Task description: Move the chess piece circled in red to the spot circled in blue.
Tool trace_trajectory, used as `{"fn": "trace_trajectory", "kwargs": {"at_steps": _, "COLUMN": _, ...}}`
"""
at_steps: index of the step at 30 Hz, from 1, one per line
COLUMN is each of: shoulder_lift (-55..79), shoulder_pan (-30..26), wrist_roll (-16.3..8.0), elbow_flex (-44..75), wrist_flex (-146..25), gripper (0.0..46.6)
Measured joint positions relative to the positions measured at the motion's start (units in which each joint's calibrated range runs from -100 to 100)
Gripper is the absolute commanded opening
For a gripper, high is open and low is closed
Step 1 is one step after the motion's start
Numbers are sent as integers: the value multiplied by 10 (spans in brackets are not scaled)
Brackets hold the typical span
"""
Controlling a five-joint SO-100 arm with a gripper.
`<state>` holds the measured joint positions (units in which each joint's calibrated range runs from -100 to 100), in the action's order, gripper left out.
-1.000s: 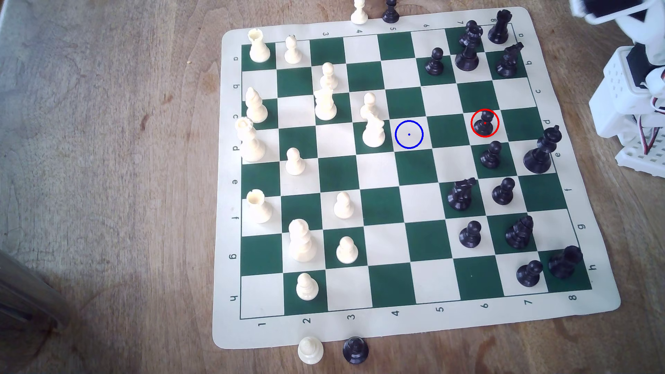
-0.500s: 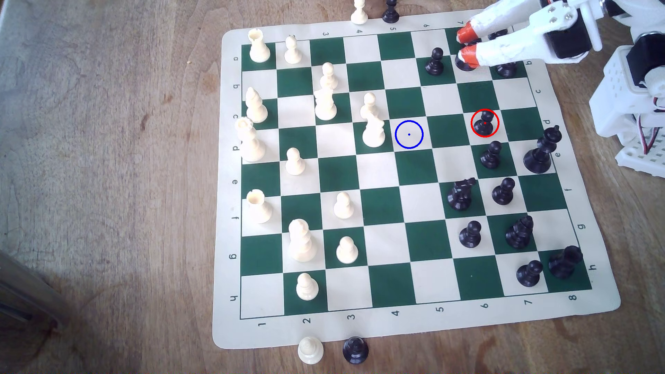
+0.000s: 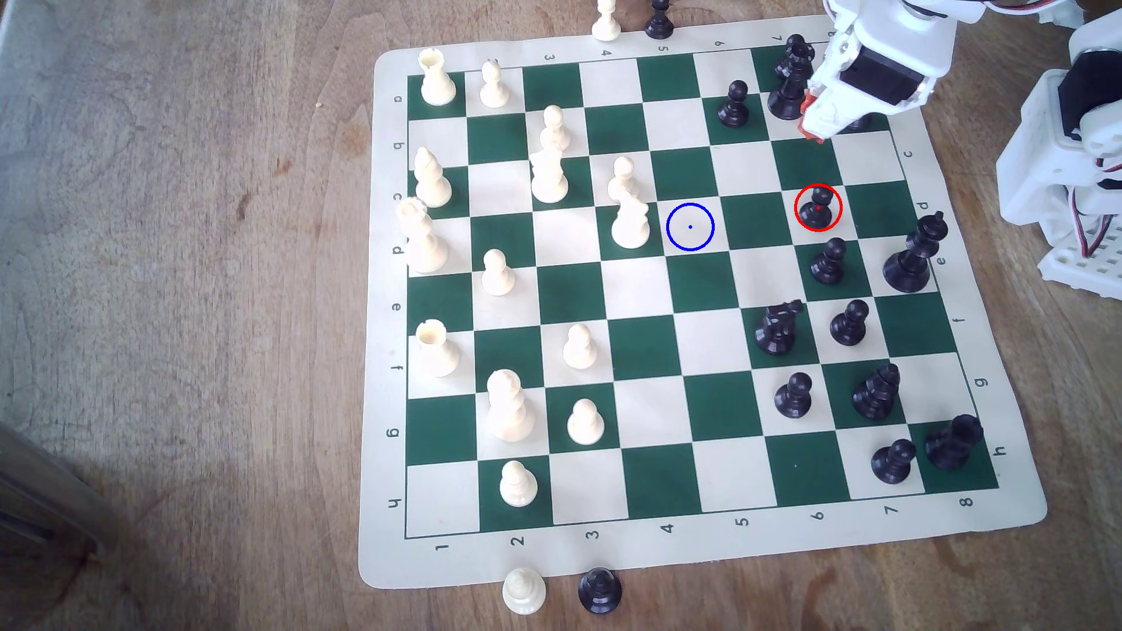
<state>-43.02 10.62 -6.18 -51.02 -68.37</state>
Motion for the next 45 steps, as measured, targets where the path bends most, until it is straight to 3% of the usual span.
{"fn": "trace_trajectory", "kwargs": {"at_steps": 6, "shoulder_lift": -1, "shoulder_pan": -4, "wrist_roll": 2, "elbow_flex": -62, "wrist_flex": 20, "gripper": 122}}
{"fn": "trace_trajectory", "kwargs": {"at_steps": 45, "shoulder_lift": 54, "shoulder_pan": -36, "wrist_roll": -7, "elbow_flex": -159, "wrist_flex": 138, "gripper": 102}}
